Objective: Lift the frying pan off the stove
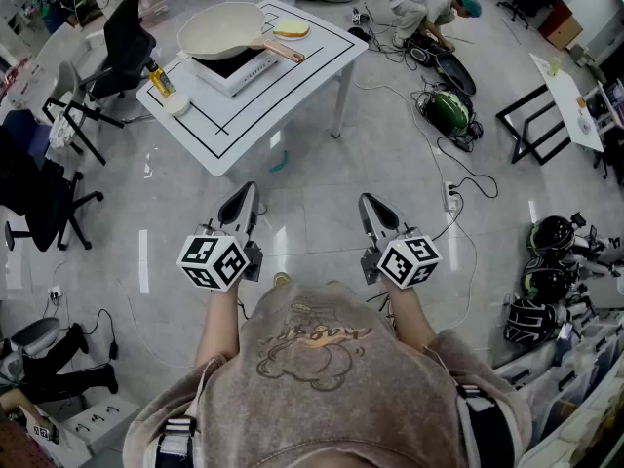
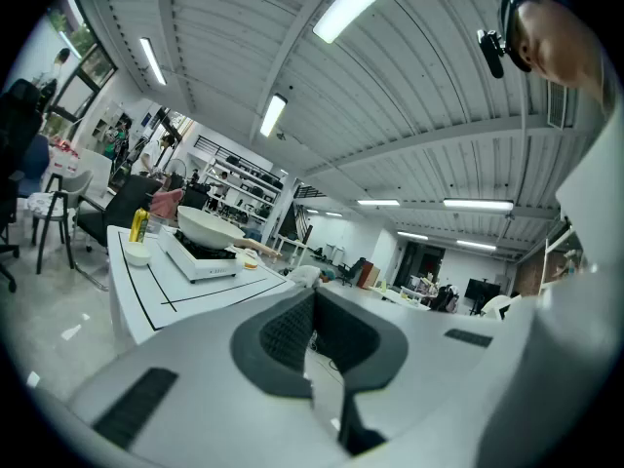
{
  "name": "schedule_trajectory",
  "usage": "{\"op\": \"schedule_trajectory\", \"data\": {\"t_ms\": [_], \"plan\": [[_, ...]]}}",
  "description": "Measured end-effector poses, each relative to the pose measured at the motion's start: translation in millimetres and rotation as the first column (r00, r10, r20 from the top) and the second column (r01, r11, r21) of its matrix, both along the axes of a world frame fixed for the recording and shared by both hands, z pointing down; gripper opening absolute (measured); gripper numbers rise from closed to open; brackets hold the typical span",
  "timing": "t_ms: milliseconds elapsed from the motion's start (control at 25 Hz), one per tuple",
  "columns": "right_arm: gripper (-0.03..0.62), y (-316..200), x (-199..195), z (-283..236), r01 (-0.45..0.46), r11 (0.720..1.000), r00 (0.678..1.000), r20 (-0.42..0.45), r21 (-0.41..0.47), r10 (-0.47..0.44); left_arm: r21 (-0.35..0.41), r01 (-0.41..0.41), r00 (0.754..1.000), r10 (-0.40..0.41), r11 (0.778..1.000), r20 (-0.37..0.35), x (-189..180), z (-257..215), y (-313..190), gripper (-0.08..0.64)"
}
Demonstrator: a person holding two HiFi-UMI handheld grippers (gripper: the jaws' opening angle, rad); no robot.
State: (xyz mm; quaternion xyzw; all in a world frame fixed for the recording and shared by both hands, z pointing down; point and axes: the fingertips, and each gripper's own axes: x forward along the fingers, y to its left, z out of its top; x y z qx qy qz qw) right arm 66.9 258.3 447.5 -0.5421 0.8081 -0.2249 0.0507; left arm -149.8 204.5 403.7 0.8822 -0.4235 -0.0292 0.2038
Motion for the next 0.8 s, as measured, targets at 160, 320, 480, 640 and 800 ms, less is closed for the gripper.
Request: {"op": "schedule_trajectory", "data": {"t_ms": [160,320,480,640,800], "plan": [[-0.005,-1.0,-5.6,-0.3,-0.005,1.0,1.0,0.002,0.002,0.005,-0.007,-0.007,1.0,0.007,1.0,0.007,-3.8,1.6,-2.8,0.008],[-0.005,-2.9,-13.5,2.0,-0.007,1.0,1.0,0.002,-0.003,0.007,-0.006,-0.02,1.0,0.02,1.0,0.011,-7.2,2.0,-8.0,0.008],[-0.009,-6.8,-20.4,3.9,-0.031,0.999,0.999,0.037,-0.009,0.031,-0.008,-0.043,0.999,0.043,0.999,0.017,-10.6,2.8,-16.2,0.008],[-0.009,-13.5,-29.8,4.4,-0.059,0.998,0.997,0.052,-0.014,0.059,-0.01,-0.069,0.997,0.069,0.998,0.029,-18.0,5.9,-29.0,0.008],[-0.009,-15.1,-40.8,16.7,-0.091,0.996,0.994,0.06,-0.019,0.092,-0.014,-0.11,0.992,0.111,0.994,0.058,-26.5,20.0,-37.7,0.008]]}}
